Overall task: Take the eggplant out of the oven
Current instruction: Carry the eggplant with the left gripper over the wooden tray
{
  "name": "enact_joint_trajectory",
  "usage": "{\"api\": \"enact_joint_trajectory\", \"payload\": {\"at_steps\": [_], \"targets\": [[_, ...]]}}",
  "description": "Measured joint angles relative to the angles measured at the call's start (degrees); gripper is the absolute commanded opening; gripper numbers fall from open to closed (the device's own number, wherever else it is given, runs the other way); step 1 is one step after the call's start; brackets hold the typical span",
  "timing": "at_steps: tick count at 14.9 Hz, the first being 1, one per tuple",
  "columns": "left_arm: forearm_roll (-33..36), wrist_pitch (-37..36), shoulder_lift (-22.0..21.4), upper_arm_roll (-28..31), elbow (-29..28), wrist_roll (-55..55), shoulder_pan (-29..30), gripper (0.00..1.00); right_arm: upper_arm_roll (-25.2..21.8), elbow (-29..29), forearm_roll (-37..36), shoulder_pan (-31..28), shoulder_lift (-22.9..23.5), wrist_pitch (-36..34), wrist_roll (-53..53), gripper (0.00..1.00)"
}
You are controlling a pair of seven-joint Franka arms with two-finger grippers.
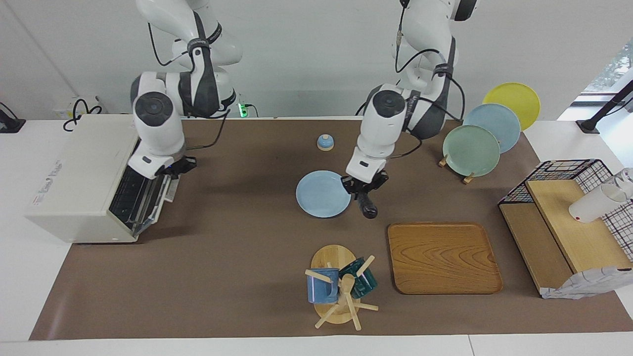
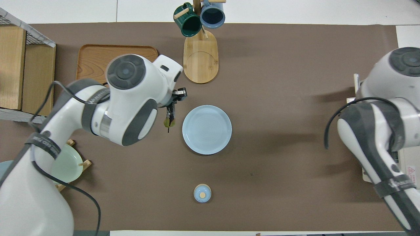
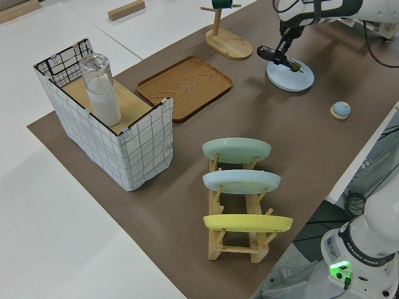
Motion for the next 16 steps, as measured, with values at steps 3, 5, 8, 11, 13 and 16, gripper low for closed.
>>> {"api": "enact_joint_trajectory", "payload": {"at_steps": [3, 5, 8, 11, 13, 16], "targets": [[-0.2, -0.7, 0.7, 0.0, 1.5, 7.9, 6.7, 0.0, -0.9, 2.3, 0.4, -5.4, -2.8, -2.6, -7.8, 0.0], [-0.5, -0.6, 1.7, 0.0, 1.6, 14.4, 10.8, 0.0, -0.6, 7.1, 3.0, -5.3, -5.3, -8.2, -8.5, 0.0], [-1.0, 0.9, 4.9, 0.0, 2.2, 21.5, 15.9, 0.0, 0.6, 17.4, 6.9, -2.7, -6.4, -17.3, -7.3, 0.0], [-1.1, 2.2, 12.1, 0.0, 7.8, 23.8, 19.0, 0.0, 0.7, 19.9, 10.4, -2.3, -5.3, -19.3, -3.4, 0.27], [-1.1, 5.4, 16.5, -0.1, 10.7, 23.9, 19.8, 0.0, 0.7, 19.9, 10.9, -2.3, -4.2, -19.7, -1.8, 1.0], [-1.1, 7.6, 18.8, -0.1, 11.0, 24.2, 19.9, 0.0, 0.7, 19.9, 12.5, -2.3, -3.5, -19.8, -1.3, 1.0]]}}
